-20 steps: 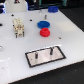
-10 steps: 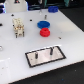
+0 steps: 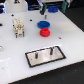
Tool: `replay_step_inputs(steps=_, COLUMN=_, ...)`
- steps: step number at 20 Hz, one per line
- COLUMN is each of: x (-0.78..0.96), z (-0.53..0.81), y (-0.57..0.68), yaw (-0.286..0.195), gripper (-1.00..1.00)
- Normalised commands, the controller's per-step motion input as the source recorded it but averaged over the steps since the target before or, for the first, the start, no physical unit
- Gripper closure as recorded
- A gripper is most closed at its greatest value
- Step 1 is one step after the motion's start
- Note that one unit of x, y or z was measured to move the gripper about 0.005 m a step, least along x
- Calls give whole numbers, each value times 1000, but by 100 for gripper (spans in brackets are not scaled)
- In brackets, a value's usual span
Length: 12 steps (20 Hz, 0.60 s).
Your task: Insert the blue gear onto the right peg, followed by the red gear
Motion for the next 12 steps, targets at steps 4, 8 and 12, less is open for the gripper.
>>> replay_step_inputs(steps=4, x=-375, z=-543, y=88, yaw=0, gripper=-100)
replay_step_inputs(steps=8, x=-373, z=-510, y=22, yaw=0, gripper=-100)
replay_step_inputs(steps=12, x=-307, z=-499, y=-15, yaw=0, gripper=-100)
